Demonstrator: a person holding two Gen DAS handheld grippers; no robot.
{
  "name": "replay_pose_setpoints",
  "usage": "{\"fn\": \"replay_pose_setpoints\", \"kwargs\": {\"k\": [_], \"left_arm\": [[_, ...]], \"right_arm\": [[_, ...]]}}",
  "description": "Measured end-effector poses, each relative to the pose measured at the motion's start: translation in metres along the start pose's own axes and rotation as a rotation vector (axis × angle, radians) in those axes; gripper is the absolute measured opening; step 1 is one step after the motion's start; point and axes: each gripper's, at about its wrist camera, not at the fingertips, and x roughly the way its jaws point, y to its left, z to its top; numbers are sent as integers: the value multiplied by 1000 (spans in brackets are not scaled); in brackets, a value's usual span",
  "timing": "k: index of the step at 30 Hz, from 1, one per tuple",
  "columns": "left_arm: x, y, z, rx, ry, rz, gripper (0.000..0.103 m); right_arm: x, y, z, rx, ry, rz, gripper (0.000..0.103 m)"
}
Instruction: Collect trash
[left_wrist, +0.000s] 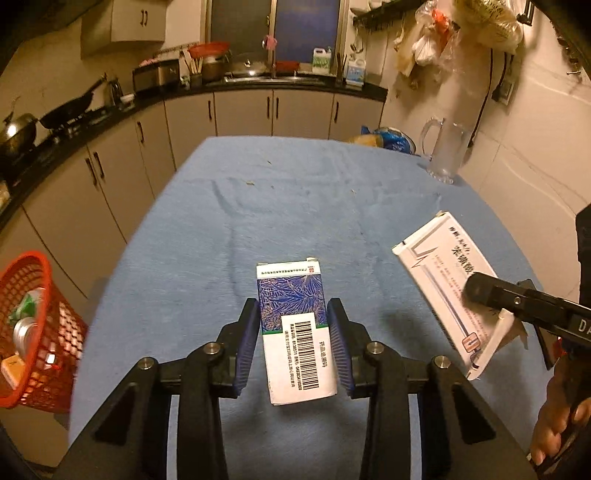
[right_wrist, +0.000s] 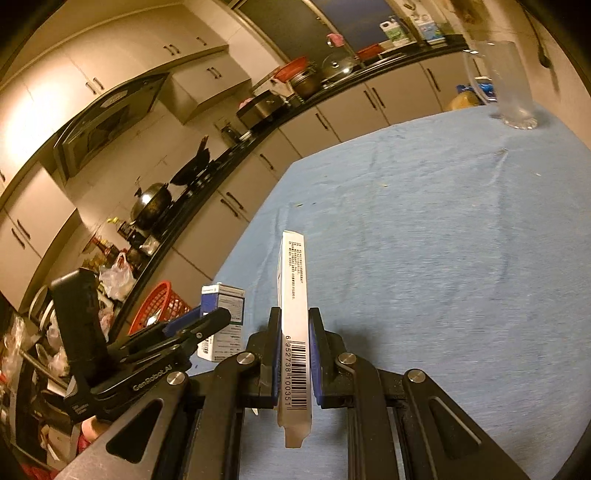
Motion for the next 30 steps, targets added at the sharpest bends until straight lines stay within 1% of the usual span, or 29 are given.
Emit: {"fn": "replay_pose_setpoints", "kwargs": {"k": [8,16,25,27,30], "left_arm": [[-34,41,-7,-51,-53,44,36],[-62,83,-12,-110,-105,90,36],[-92,126,-11,-176,-169,114,36],[-94,136,-10,-184,-163,106,36],[-85,151,-10,-210,-111,61,37]], "right_arm": [[16,37,-3,-52,18,34,14],[40,76,-7,-96,57,83,14],[55,124,-9,-183,101,116,14],[56,130,-9,-191,103,114,14],[54,134,-7,-189,100,109,14]]}}
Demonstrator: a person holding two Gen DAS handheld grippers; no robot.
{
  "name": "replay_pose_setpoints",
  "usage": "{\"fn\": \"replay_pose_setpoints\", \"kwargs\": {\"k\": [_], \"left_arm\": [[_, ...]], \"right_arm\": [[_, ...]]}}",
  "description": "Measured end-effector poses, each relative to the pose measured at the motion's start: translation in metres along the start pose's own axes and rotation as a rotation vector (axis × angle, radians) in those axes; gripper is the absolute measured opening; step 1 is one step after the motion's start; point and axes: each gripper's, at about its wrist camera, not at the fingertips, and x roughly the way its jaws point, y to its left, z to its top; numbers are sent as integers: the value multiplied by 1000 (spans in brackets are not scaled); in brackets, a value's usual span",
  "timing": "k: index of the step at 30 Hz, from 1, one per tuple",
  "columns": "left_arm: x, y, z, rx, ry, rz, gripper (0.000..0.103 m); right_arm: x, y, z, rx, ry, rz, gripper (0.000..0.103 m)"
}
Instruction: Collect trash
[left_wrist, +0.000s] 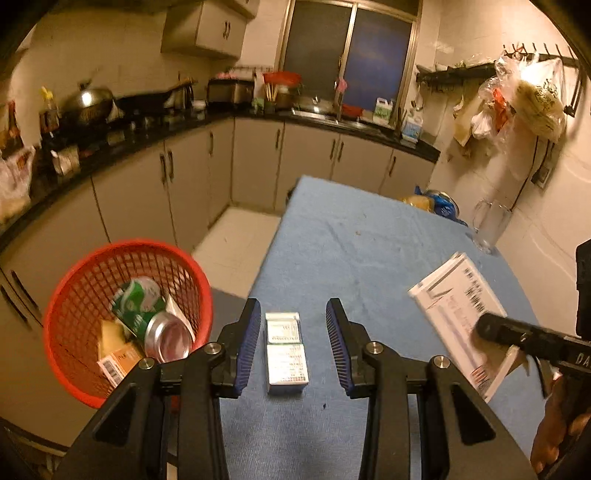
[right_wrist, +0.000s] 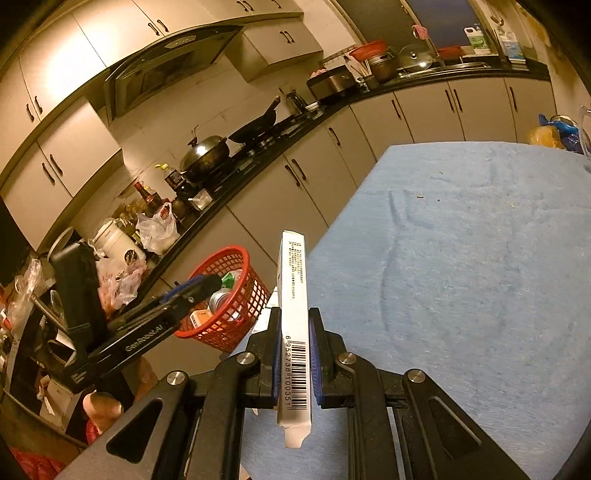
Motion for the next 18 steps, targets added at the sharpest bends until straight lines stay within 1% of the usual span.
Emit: {"fn": "replay_pose_setpoints", "kwargs": {"k": [1,3,4,6,8,11,16,18], "left_arm": [[5,4,0,-9,24,-10,39],[14,9,-3,-13,66,-24,50],[19,10,-4,-13,84,-26,51],[26,8,-7,-11,100,-3,53],[34,4,-11,1,117,27,58],[49,-4,-18,24,158,45,58],[75,-20,-29,82,202,149,58],[82,-21,-32,84,212,167,58]], "right_arm": [[-2,-1,0,3,-1,-4,14],[-7,-2,-1,11,-3,-10,14],[-9,-4,-1,13,-3,-13,14],[-14,-7,-3,19,2,-20,14],[-18,-9,-3,24,8,-18,14],[-23,-9,-2,26,12,-23,14],[-40,-12,-3,24,11,-21,14],[-50,-14,-4,22,2,-22,14]]}}
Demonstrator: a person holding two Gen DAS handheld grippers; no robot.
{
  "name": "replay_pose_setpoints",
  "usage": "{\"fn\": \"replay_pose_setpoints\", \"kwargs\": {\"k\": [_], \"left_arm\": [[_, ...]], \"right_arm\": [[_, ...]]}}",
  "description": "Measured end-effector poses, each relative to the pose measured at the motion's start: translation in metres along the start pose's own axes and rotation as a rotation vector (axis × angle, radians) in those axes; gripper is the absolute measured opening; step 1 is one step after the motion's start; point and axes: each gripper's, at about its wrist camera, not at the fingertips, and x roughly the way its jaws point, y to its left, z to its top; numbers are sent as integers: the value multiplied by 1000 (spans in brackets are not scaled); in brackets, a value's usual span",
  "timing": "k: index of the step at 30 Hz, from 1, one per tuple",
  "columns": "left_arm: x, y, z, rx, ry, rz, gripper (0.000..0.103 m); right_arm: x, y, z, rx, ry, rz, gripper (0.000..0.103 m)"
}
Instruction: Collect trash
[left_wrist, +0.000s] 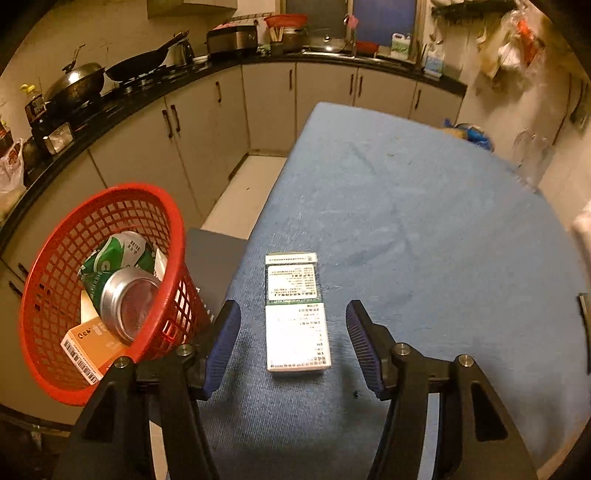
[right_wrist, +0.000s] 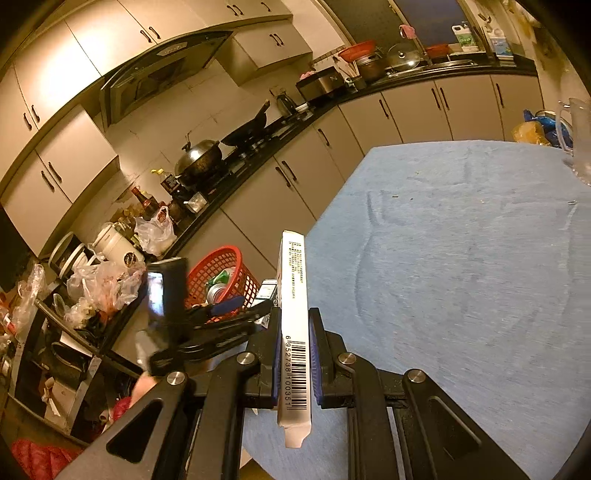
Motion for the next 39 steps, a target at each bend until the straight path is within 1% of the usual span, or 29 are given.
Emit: {"fn": "replay_pose_setpoints", "kwargs": {"k": [1,2,3,4,5,8,9,11,14,15,20,23,26,30,34,39], "left_arm": [[4,-2,0,2,10,-2,58],[7,-4,-1,2,17,-4,52],[11,-5,-2,5,24,2,41],[15,-8,-3,11,36,8,35],[17,-8,-4,11,40,10,34],[17,-10,-5,18,26,17,33],[14,-10,-6,9,17,-4,33],[7,-7,-5,-6,0,-71,33],[-12,-6,-4,-21,-44,-145,33],[-18,-6,-3,-24,-54,-158,33],[-54,2,3,-30,-125,-176,33],[-77,16,6,-38,-170,-165,33],[-98,39,9,-59,-208,-145,33],[-119,83,10,-109,-250,-95,33],[-131,129,6,-167,-266,-34,33],[-131,171,-2,-224,-260,11,33]], "right_arm": [[-3,0,0,-2,-3,-2,14],[-7,-2,0,-1,-6,-2,14],[-9,-2,-1,1,-7,1,14],[-11,-3,-1,4,-8,4,14],[-13,-4,-1,7,-10,6,14],[-16,-6,-2,15,-14,16,14],[-16,-7,-2,17,-16,17,14],[-17,-7,-1,22,-17,24,14],[-19,-7,1,20,-19,26,14],[-20,-5,2,17,-20,26,14],[-17,9,11,-12,-21,35,14],[-8,24,18,-39,-9,54,14],[9,45,25,-71,11,83,14],[37,71,33,-99,40,130,14],[72,101,41,-119,77,182,14],[108,133,48,-140,110,231,14]]}}
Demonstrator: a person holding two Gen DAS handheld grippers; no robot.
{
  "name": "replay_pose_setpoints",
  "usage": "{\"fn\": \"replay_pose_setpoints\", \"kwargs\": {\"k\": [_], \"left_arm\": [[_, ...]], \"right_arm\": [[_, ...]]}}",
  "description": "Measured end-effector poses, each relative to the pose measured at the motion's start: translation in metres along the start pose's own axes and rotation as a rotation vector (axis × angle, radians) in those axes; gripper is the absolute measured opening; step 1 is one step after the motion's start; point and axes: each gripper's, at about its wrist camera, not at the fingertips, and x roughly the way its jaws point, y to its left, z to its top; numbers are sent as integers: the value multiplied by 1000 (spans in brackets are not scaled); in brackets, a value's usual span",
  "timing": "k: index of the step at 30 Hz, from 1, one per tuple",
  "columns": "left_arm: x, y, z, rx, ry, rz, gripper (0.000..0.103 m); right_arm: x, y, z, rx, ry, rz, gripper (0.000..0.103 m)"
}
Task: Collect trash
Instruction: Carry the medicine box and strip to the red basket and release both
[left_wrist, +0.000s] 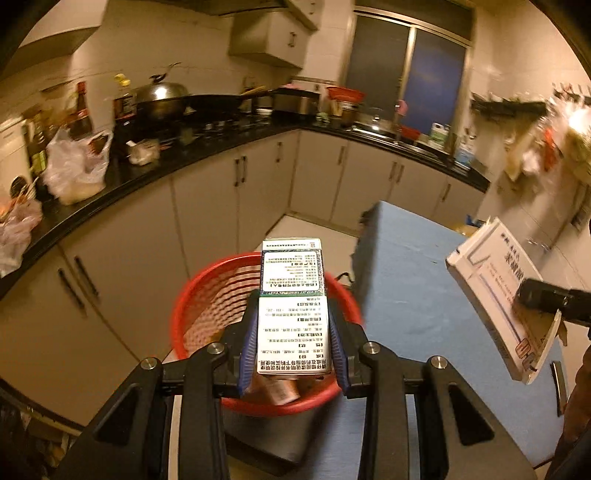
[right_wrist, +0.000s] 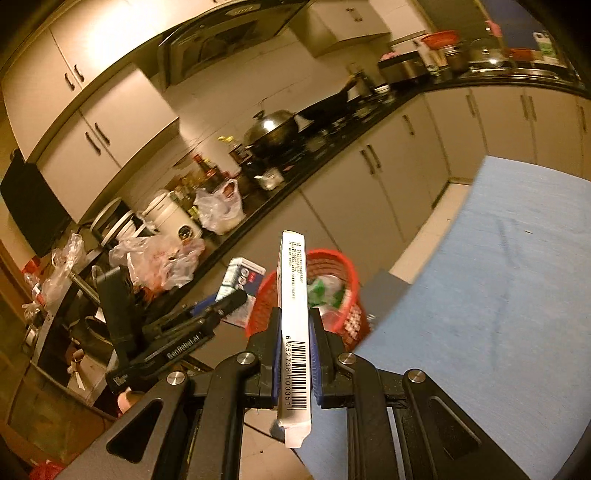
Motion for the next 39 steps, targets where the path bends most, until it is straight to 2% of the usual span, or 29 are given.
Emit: {"fn": "replay_pose_setpoints", "kwargs": {"k": [7,19,27,36,38,39], "left_arm": [[21,33,-8,-27,36,41,33],[70,54,-23,-58,113,72,33],[87,53,-29,-51,143,82,34],[90,51,-29,-47,141,91,34],[89,50,-28,-46,140,88,34],[89,51,-28,-48,142,87,34]], "right_arm": [[62,17,19,-28,33,-7,14],[156,0,28,27,129,-21,14],[182,-14,27,36,148,-65,14],[186,-22,28,49,150,-80,16],[186,-21,28,51,152,-76,20],[184,-21,29,55,150,-71,29]]}}
